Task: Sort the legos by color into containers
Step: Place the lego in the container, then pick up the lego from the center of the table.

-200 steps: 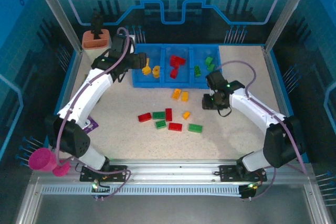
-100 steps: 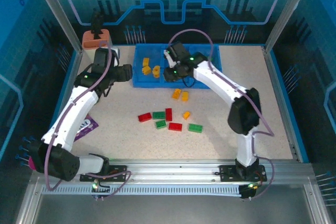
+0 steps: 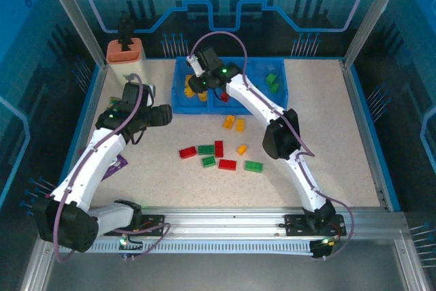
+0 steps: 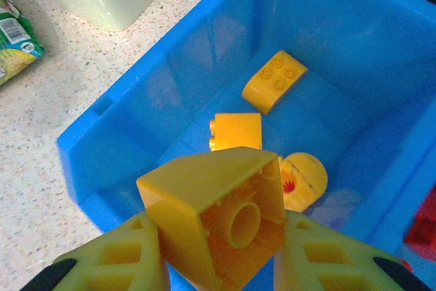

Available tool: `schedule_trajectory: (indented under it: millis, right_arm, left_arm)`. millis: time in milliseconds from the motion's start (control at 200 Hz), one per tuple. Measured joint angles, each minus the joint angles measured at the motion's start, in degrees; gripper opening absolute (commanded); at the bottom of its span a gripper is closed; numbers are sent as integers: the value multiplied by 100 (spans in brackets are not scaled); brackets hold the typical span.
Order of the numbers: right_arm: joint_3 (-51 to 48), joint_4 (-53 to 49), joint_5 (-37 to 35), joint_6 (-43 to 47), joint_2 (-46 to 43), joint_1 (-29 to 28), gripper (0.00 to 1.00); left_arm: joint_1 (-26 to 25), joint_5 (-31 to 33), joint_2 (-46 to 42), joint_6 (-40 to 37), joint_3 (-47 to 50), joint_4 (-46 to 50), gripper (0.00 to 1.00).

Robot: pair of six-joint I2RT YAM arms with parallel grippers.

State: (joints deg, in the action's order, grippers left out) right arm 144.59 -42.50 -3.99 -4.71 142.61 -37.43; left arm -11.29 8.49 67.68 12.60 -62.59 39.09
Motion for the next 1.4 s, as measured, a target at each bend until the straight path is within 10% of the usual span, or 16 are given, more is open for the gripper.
schedule_trajectory:
  millis: [365, 896, 1401]
  right_arm:
    - [127, 15, 125, 240, 317, 63, 47]
    - [-245, 120, 516, 398, -483, 212, 69]
    - [-2629, -352, 0, 540, -4083, 651, 81]
  left_arm:
    - [-186, -153, -46, 466, 15, 70, 83]
    - [-2223, 111, 1307, 1071, -157, -306, 80]
    - [-3563, 240, 3598, 1073, -1464, -645, 76]
